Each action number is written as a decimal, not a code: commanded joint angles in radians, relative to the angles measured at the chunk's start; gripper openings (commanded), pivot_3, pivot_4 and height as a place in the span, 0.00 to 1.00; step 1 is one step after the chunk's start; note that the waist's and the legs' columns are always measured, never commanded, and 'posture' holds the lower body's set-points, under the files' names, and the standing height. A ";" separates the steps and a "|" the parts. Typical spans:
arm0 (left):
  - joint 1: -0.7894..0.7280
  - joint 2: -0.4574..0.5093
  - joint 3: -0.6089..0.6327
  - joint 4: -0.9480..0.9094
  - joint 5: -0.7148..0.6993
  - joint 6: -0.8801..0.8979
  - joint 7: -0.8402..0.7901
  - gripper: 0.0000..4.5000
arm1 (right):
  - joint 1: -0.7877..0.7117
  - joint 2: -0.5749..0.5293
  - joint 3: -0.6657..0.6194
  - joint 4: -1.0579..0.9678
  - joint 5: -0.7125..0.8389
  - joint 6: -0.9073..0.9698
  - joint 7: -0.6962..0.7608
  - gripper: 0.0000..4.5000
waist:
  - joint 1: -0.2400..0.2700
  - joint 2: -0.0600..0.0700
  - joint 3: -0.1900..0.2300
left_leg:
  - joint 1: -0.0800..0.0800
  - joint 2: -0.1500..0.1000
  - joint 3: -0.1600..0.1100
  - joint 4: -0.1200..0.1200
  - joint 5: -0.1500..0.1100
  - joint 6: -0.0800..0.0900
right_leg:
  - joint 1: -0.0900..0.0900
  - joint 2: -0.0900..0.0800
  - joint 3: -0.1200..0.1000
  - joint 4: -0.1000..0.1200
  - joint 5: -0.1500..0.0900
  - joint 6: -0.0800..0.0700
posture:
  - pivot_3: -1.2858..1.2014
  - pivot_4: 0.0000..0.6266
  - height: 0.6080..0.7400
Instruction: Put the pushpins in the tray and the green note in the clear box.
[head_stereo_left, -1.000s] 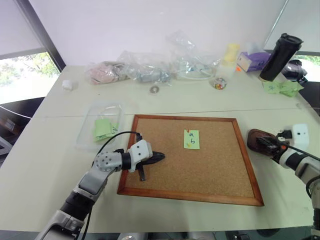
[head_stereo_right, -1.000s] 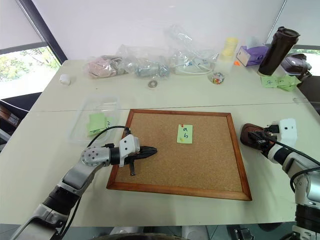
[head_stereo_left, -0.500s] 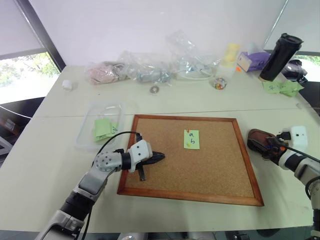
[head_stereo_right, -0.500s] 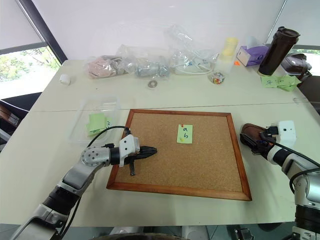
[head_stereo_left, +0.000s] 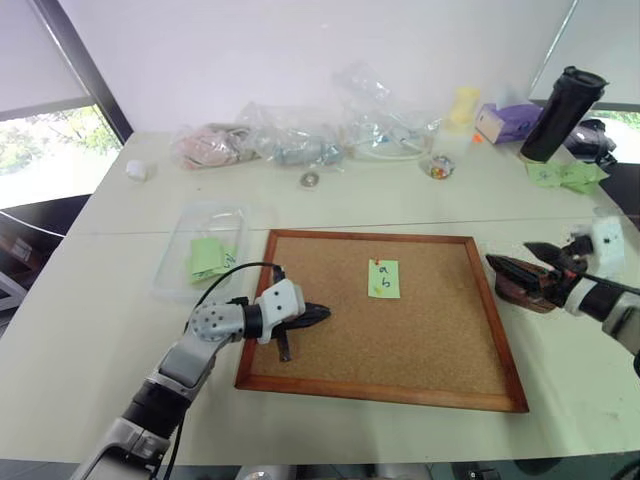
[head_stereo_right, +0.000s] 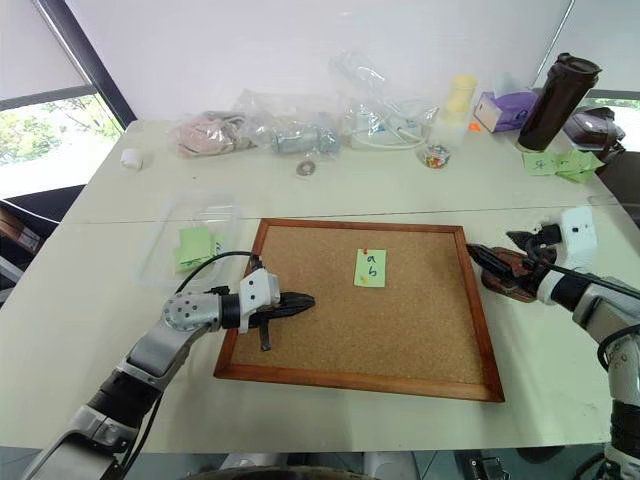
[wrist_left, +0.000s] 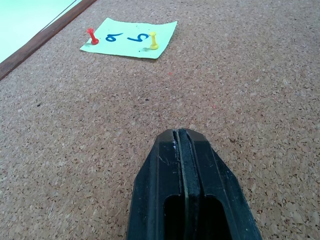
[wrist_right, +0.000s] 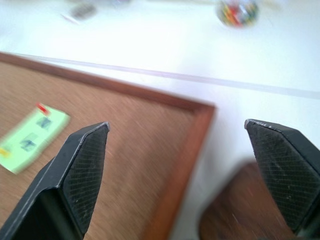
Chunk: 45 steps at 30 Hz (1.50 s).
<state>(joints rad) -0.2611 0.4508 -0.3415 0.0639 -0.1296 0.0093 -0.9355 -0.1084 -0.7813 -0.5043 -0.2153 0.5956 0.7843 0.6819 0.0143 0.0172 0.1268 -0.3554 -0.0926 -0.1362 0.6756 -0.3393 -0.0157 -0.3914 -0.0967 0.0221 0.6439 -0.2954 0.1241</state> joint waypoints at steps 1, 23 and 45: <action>0.031 0.007 -0.048 0.090 0.068 0.032 -0.003 0.00 | -0.053 -0.023 0.020 -0.075 0.044 0.032 -0.004 1.00 | 0.001 0.000 0.000 | 0.000 0.000 0.000 0.000 0.000 0.000 | 0.000 0.000 0.000 0.000 0.000 0.000 | 0.52 0.24 1.00; 0.062 0.016 -0.038 0.044 0.066 0.056 0.018 0.00 | -0.175 0.147 0.623 -0.036 -0.189 -0.161 0.059 1.00 | 0.000 -0.002 -0.001 | 0.000 0.000 -0.001 -0.002 0.001 -0.003 | 0.000 0.000 -0.001 -0.002 0.000 0.000 | 0.52 0.24 1.00; 0.059 0.022 -0.041 0.021 0.064 0.076 0.017 0.00 | -0.090 0.168 0.633 0.029 -0.275 -0.238 0.087 0.01 | 0.000 -0.002 -0.001 | 0.001 0.000 -0.002 -0.009 0.003 -0.005 | 0.000 0.000 -0.001 -0.008 0.000 0.000 | 0.52 0.24 1.00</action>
<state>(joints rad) -0.2348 0.4545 -0.3381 0.0254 -0.1273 0.0213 -0.9147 -0.2108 -0.6181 0.1282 -0.1873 0.3235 0.5444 0.7610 0.0145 0.0153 0.1256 -0.3546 -0.0926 -0.1386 0.6663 -0.3361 -0.0211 -0.3915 -0.0965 0.0210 0.6360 -0.2954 0.1241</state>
